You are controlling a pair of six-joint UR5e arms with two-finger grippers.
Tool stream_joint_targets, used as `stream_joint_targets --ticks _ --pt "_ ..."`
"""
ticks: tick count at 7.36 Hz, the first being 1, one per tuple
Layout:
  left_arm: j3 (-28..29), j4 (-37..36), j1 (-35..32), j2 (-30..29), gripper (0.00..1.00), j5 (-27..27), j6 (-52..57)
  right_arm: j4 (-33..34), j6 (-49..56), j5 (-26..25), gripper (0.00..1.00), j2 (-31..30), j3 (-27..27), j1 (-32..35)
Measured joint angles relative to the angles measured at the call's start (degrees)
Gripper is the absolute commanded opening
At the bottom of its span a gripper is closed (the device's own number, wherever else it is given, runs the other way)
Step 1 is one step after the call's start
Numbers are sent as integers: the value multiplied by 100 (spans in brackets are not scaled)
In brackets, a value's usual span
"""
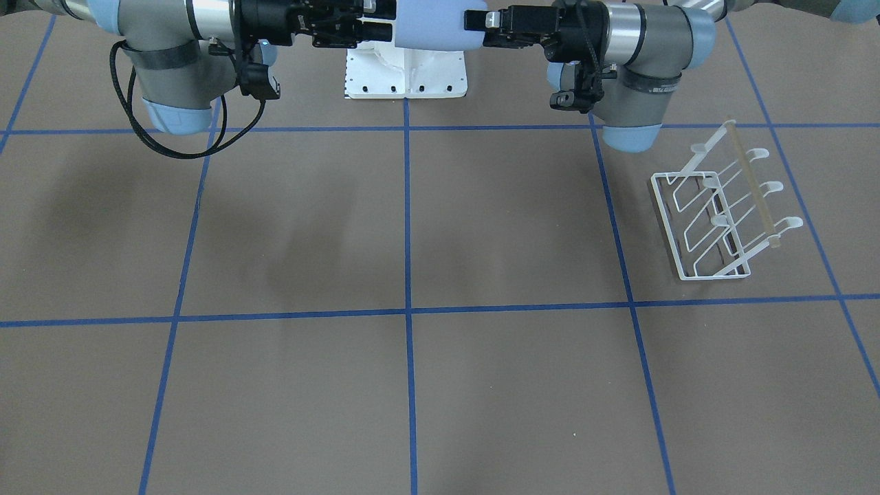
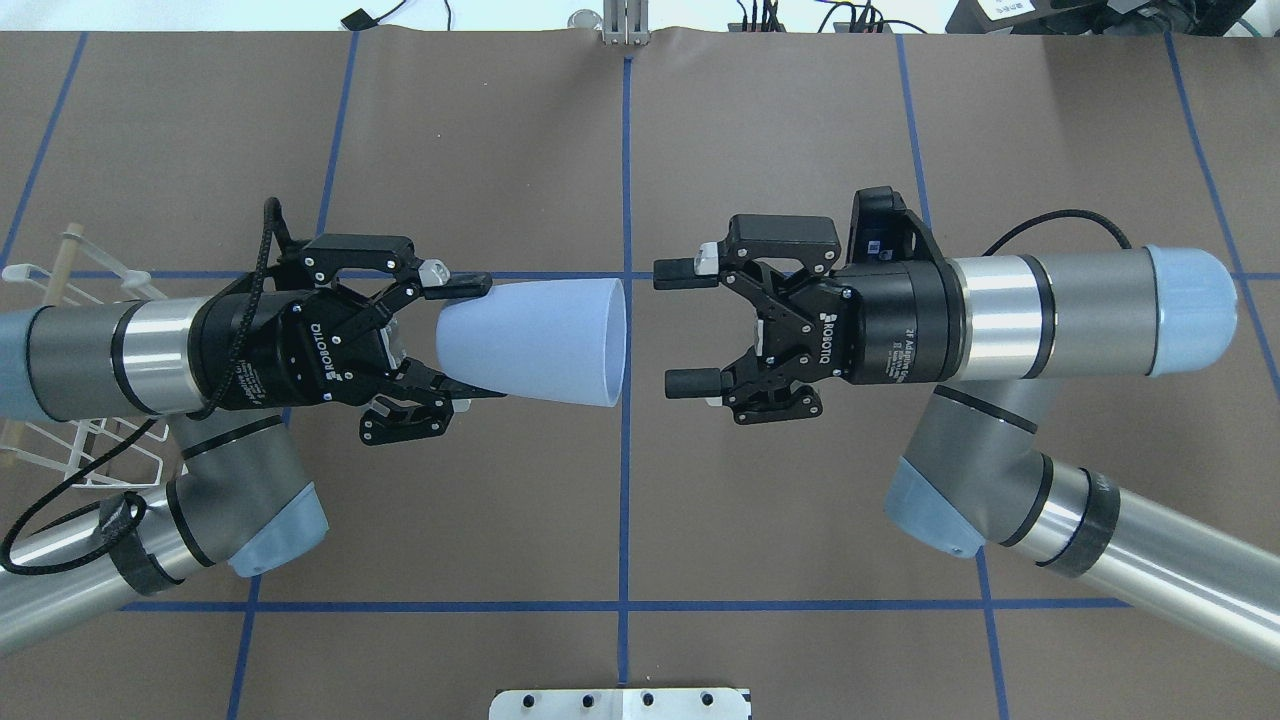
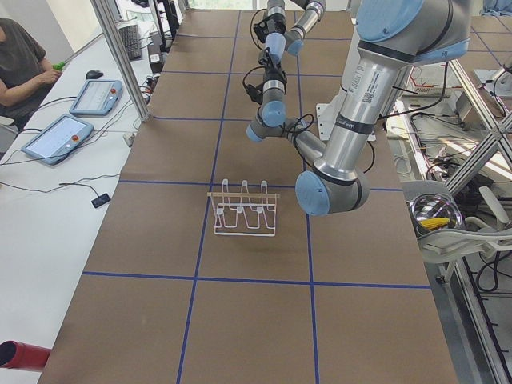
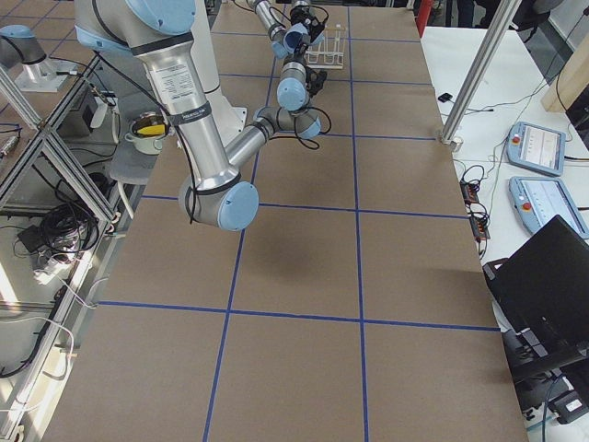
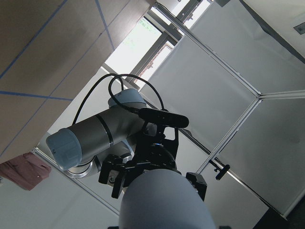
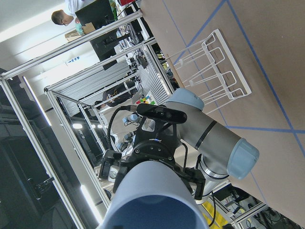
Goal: Hang cup on cup holder
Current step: 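Carry the cup toward the wire rack with the left gripper while the right gripper withdraws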
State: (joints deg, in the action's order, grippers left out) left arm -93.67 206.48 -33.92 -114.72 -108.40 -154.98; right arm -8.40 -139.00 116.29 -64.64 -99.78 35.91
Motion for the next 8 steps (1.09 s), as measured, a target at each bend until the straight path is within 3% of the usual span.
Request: stream_joint_targets --ticks 2,5,8 --pt "-30 -58 -121 0 0 18 145 -272 41 87 100 -238 9 338" --pt "-141 -946 -1033 -31 0 -76 651 -306 1084 819 100 -740 62 1081" --pt "-358 -2804 -2199 -33 0 -1215 1948 461 2948 1718 100 -1000 450 2135"
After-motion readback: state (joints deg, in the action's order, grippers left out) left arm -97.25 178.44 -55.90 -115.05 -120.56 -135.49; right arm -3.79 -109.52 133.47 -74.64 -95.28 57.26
